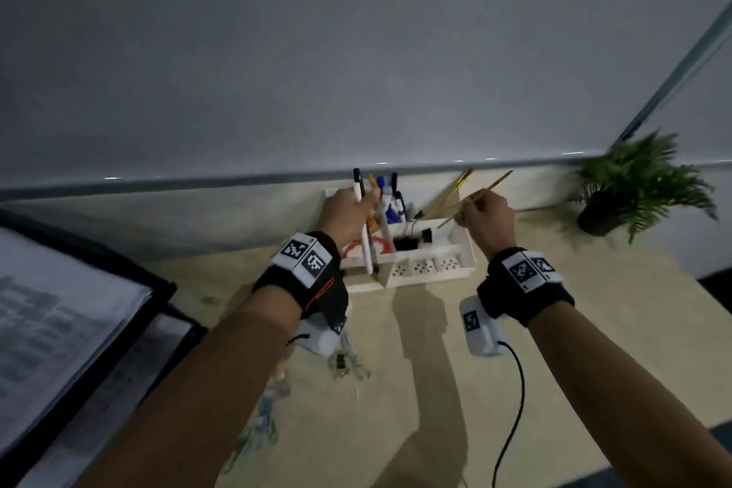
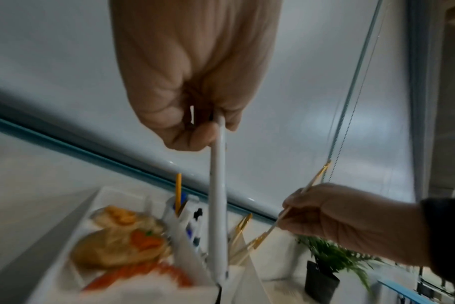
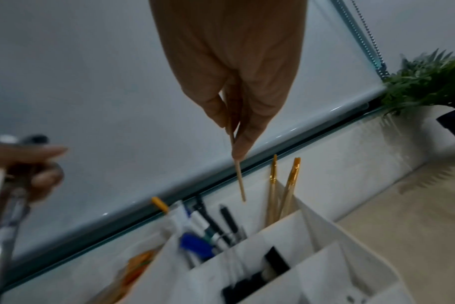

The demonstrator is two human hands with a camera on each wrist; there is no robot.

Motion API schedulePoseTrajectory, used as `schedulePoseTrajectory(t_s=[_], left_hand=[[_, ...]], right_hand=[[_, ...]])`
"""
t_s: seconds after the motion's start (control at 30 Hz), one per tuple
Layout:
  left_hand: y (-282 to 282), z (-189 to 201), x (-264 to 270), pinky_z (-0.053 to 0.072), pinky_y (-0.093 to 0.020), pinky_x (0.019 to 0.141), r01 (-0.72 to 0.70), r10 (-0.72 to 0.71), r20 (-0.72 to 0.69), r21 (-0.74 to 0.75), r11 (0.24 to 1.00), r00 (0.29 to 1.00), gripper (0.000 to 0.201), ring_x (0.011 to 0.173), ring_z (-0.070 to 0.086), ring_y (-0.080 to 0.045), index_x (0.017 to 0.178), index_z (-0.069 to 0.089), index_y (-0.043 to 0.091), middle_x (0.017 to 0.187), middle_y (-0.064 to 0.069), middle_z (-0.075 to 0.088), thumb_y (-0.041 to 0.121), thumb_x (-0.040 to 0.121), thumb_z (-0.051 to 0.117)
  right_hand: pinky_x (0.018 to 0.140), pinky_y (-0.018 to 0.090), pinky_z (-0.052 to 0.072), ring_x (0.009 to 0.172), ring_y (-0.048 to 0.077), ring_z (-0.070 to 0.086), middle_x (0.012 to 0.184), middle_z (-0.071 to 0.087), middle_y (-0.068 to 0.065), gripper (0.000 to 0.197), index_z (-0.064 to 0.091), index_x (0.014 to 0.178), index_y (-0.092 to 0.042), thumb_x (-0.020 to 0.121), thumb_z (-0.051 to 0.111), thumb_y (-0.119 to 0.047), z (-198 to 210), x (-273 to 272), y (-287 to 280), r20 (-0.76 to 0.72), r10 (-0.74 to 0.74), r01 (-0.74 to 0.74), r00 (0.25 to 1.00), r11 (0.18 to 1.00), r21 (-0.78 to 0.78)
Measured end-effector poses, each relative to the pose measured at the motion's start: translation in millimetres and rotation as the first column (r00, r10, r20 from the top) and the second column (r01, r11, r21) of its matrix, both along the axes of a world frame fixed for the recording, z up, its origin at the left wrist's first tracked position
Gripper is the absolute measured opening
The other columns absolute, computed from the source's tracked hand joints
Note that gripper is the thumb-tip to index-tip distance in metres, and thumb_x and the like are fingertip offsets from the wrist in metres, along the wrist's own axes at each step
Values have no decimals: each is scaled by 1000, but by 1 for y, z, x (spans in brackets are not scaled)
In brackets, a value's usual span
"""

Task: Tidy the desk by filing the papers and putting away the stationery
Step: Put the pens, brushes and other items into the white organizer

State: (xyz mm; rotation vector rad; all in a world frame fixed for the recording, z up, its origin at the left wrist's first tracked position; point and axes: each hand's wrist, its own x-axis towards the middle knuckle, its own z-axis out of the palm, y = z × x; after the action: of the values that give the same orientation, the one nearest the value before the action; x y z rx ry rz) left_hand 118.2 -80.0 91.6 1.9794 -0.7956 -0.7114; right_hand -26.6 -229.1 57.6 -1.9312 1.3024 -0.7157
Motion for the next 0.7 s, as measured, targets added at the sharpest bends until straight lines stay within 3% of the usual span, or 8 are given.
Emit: schedulePoseTrajectory(t_s=[0.07,0.17,0.27,0.37,0.47,0.53,0.63,0.7], left_hand=[[-35,6,5,50,-16,59,-43,44,14,-55,998,999,35,64,59,-24,66,56,12,64,-4,58,30,95,50],[-76,11,10,58,-37,76,-45,46,14,-80,996,999,22,73,64,-26,88,66,2,78,-13,64,24,90,60],[-110,9,13,58,-37,80,-20,21,17,-35,999,1000,15,74,62,-24,93,67,5,73,-8,62,19,88,63],[-138,-4,15,56,-41,85,-25,23,51,49,998,998,29,83,66,-32,98,69,2,84,-12,67,26,81,68],[-156,-21,19,57,-44,84,-5,-6,94,119,993,996,33,87,69,-35,89,71,4,91,-18,72,31,70,67],[-165,-25,18,55,-43,88,38,-68,164,176,984,984,20,91,67,-34,89,72,3,95,-19,71,19,79,65],[-174,-31,18,53,-42,91,86,-151,259,246,965,954,14,94,65,-32,93,71,6,106,-17,64,10,85,61],[-176,-36,19,54,-41,89,116,-199,279,286,951,939,13,93,65,-32,93,71,8,107,-16,63,6,84,62]], right_hand=[[80,33,46,93,34,63,94,70,21,19,63,92,4,86,49,-8,0,5,-36,-73,-20,17,997,999,-43],[82,36,45,97,40,61,98,69,24,25,62,94,6,90,43,-10,-9,18,-74,-160,-3,-5,987,999,-48],[85,38,45,100,42,59,101,67,25,26,62,97,6,89,44,-11,-29,29,-97,-248,78,-78,966,997,13],[81,34,43,101,40,59,104,67,22,23,61,100,3,86,47,-8,-44,35,-110,-262,139,-121,955,989,81],[74,24,34,100,35,59,107,65,19,22,57,105,1,85,51,-4,-50,36,-116,-128,88,-82,988,995,56],[71,17,29,101,33,57,111,61,18,22,55,107,1,85,51,-3,-46,39,-119,-39,33,-34,999,999,-32],[85,19,34,108,30,51,118,53,17,23,56,108,1,86,52,-1,-40,46,-111,2,33,-31,999,978,-206],[93,23,39,109,27,53,122,53,15,28,56,114,0,86,53,0,-38,53,-99,-59,180,-189,982,962,-198]])
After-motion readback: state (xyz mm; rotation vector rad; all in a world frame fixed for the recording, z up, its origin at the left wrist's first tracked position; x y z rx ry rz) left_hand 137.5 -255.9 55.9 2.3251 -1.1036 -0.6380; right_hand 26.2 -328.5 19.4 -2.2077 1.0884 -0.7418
